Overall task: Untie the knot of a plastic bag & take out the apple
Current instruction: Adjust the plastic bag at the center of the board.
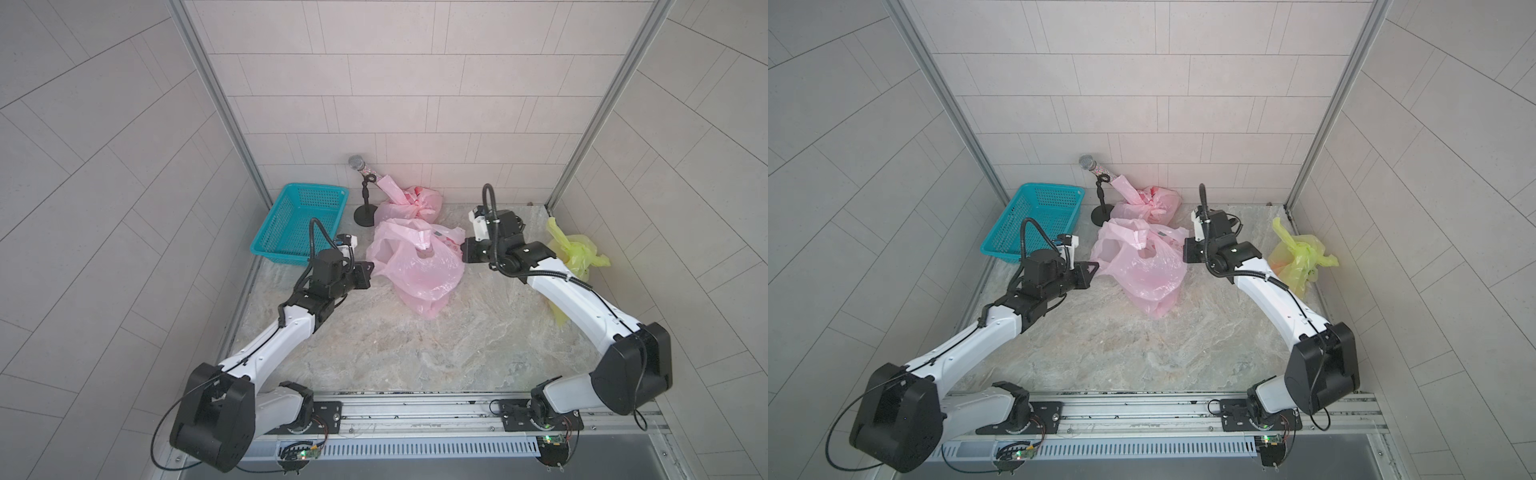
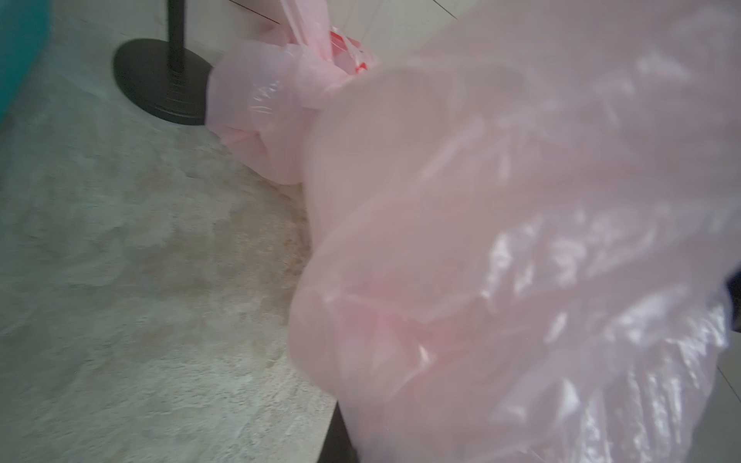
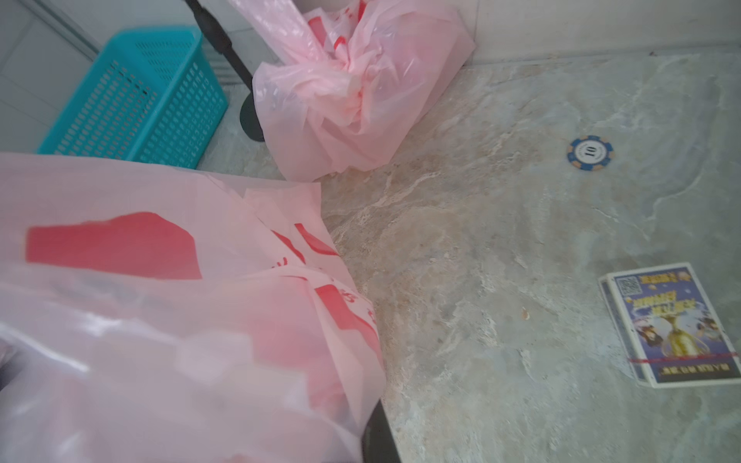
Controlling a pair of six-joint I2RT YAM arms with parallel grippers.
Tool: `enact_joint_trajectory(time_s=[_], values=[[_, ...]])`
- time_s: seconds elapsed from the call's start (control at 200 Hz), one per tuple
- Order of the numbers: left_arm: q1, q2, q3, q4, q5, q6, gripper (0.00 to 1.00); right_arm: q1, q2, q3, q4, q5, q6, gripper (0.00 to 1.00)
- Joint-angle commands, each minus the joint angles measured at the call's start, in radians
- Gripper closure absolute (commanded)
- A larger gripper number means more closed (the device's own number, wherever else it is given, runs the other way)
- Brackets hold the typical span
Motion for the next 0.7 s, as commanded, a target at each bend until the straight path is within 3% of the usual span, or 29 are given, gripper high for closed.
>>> enact_joint_trajectory(time_s=[0.0,0.155,0.41,0.69], values=[[0.053,-0.002,0.042,-0.171,0.017,0.071,1.00,-0.047,-0.008,-0.013,-0.124,-0.102,0.054,1.00],[0.115,0.036,0.080,-0.209,0.065,0.076,1.00,-0.119,-0.003,-0.050,-0.124,-0.192,0.077,1.00],[0.208,0.041,0.090,-0.263,0.107,0.070,1.00,-0.234,0.045,-0.086,-0.121,-0.207,0.085,1.00],[0.224,0.034,0.088,-0.313,0.241,0.044,1.00,-0.270,0.093,-0.033,-0.144,-0.214,0.074,1.00]])
